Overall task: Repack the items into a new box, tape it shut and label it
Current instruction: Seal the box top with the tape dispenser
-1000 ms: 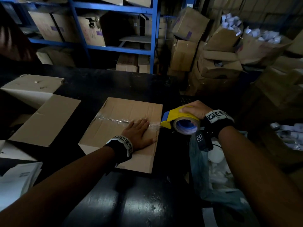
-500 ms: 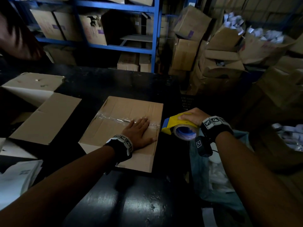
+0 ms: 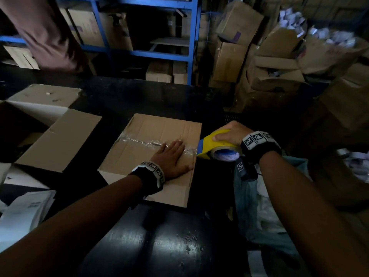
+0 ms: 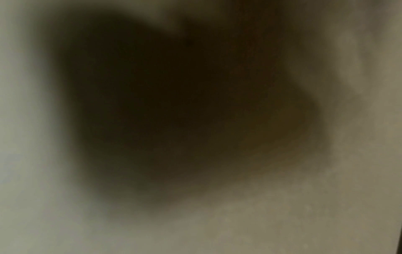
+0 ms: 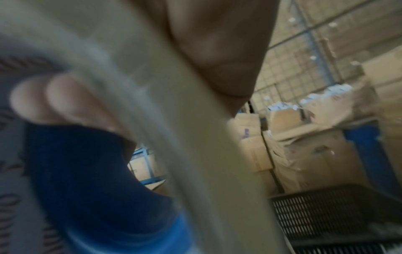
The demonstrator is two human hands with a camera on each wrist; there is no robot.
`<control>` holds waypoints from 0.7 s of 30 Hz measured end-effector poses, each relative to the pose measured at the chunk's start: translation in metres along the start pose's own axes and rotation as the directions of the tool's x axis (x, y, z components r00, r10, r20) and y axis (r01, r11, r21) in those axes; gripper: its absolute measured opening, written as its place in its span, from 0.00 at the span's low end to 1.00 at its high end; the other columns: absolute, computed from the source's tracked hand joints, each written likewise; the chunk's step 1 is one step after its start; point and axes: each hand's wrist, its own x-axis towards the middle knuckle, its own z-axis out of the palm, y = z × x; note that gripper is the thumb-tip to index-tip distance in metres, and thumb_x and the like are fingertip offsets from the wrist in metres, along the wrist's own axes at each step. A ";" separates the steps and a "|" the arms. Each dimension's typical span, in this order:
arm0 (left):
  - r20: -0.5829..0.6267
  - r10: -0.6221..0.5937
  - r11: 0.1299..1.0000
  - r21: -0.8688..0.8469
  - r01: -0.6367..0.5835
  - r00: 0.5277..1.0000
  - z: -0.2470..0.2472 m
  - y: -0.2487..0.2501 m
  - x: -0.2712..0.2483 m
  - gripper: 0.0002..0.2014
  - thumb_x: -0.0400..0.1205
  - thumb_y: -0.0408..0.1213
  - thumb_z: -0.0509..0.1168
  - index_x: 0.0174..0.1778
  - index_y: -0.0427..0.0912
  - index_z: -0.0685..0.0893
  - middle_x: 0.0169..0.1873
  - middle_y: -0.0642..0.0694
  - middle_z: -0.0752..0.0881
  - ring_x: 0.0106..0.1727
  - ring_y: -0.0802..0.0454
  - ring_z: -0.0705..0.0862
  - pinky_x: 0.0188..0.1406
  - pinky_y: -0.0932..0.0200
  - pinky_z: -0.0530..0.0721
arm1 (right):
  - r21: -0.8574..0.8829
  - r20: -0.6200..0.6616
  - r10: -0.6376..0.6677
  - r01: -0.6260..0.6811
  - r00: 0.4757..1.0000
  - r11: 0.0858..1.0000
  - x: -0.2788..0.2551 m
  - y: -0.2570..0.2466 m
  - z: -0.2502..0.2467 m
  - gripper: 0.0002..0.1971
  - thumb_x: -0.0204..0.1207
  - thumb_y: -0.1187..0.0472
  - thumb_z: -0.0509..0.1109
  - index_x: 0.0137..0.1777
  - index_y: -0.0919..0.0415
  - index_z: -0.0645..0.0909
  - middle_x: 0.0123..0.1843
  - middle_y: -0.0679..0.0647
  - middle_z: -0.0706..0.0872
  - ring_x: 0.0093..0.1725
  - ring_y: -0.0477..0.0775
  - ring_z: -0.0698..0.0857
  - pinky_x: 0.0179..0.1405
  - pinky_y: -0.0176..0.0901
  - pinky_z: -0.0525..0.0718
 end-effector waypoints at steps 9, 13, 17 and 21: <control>-0.019 0.001 1.000 -0.001 -0.001 1.000 0.002 0.000 0.000 0.45 0.75 0.73 0.41 0.82 0.47 0.46 0.83 0.49 0.46 0.83 0.54 0.43 0.82 0.46 0.40 | 0.118 -0.032 -0.003 0.007 0.999 0.993 -0.007 0.012 -0.001 0.07 0.72 0.56 0.76 0.48 0.54 0.89 0.46 0.53 0.89 0.53 0.55 0.86 0.54 0.44 0.79; 0.005 0.001 1.000 -0.009 -0.001 1.000 -0.001 0.000 0.000 0.45 0.74 0.73 0.40 0.82 0.47 0.46 0.83 0.49 0.46 0.83 0.54 0.43 0.82 0.46 0.41 | 0.223 -0.051 0.024 -0.012 0.998 0.975 -0.012 0.028 -0.008 0.07 0.75 0.59 0.73 0.52 0.57 0.87 0.54 0.60 0.88 0.58 0.61 0.85 0.59 0.48 0.79; 0.021 -0.003 1.000 -0.005 0.004 1.000 -0.002 0.000 0.000 0.48 0.71 0.74 0.36 0.82 0.47 0.46 0.83 0.49 0.46 0.83 0.54 0.44 0.82 0.45 0.43 | 0.280 -0.055 0.033 -0.017 0.998 0.960 -0.013 0.035 -0.008 0.06 0.76 0.60 0.72 0.50 0.58 0.87 0.53 0.62 0.87 0.60 0.67 0.85 0.67 0.58 0.79; 0.008 -0.006 1.000 -0.005 0.006 1.000 -0.001 0.000 0.001 0.49 0.69 0.74 0.36 0.82 0.47 0.47 0.83 0.49 0.47 0.83 0.55 0.45 0.82 0.45 0.44 | 0.355 -0.081 0.059 -0.026 0.995 0.935 -0.013 0.034 -0.010 0.03 0.75 0.61 0.72 0.42 0.56 0.88 0.46 0.58 0.89 0.55 0.63 0.86 0.67 0.57 0.81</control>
